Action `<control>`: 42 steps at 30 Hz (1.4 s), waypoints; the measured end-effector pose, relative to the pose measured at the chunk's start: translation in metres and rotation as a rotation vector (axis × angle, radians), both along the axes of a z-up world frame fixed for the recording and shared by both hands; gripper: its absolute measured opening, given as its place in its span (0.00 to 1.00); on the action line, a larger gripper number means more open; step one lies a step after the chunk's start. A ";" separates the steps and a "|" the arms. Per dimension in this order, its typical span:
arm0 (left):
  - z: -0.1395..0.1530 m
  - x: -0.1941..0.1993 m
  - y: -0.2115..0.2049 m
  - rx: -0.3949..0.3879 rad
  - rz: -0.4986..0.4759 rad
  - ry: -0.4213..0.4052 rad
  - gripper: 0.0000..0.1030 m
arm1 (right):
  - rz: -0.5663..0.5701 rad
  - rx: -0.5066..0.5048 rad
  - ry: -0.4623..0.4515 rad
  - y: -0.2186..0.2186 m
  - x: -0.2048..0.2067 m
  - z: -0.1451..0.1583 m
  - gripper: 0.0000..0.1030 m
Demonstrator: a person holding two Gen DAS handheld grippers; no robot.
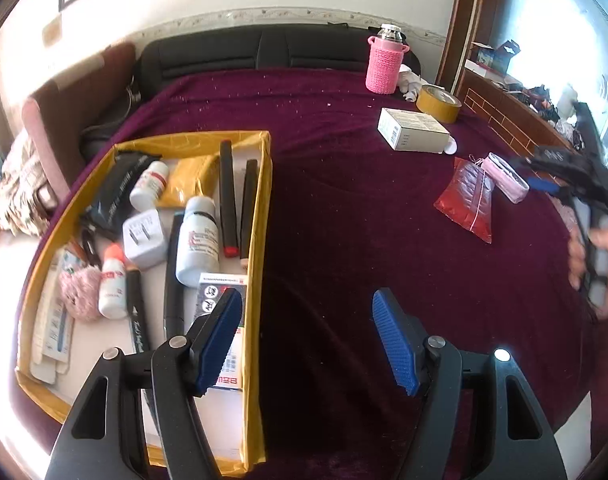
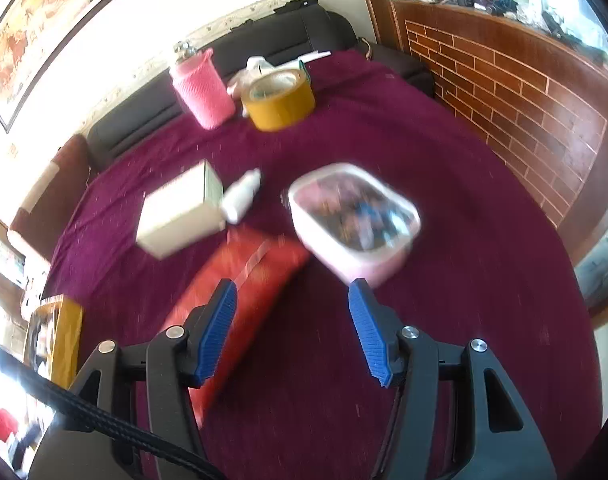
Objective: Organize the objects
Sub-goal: 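Move both grippers back over the remaining items, then grasp the white dropper bottle with the right gripper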
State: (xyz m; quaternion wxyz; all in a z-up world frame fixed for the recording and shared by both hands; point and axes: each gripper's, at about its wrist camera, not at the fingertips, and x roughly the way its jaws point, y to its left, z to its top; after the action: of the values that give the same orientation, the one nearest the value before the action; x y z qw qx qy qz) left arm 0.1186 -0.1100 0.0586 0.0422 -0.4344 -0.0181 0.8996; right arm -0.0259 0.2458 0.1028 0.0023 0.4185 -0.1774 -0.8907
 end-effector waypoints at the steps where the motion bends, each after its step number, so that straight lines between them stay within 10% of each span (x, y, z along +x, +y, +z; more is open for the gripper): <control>1: 0.000 0.000 0.000 0.002 0.002 0.000 0.60 | 0.003 0.005 -0.003 -0.001 -0.007 0.000 0.55; 20: 0.021 0.002 -0.009 0.001 -0.020 0.054 0.60 | 0.035 0.260 -0.281 -0.059 -0.159 -0.039 0.55; 22: 0.020 0.001 -0.007 0.006 -0.029 0.047 0.60 | 0.040 0.206 -0.275 -0.054 -0.156 -0.042 0.51; 24: 0.020 -0.001 -0.005 0.023 -0.040 0.044 0.60 | 0.053 0.251 -0.276 -0.056 -0.149 -0.041 0.22; 35: 0.026 -0.033 0.051 0.131 -0.176 0.020 0.60 | 0.138 -0.171 -0.083 0.018 -0.022 0.011 0.23; 42: 0.021 -0.024 0.075 0.098 -0.211 0.004 0.60 | -0.080 -0.079 -0.058 0.084 -0.025 0.005 0.23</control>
State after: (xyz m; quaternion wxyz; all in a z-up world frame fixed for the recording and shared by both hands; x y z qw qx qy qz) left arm 0.0942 -0.0350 0.0795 0.1576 -0.4297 -0.0160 0.8890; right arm -0.0510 0.3295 0.1083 -0.0217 0.4363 -0.2290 -0.8699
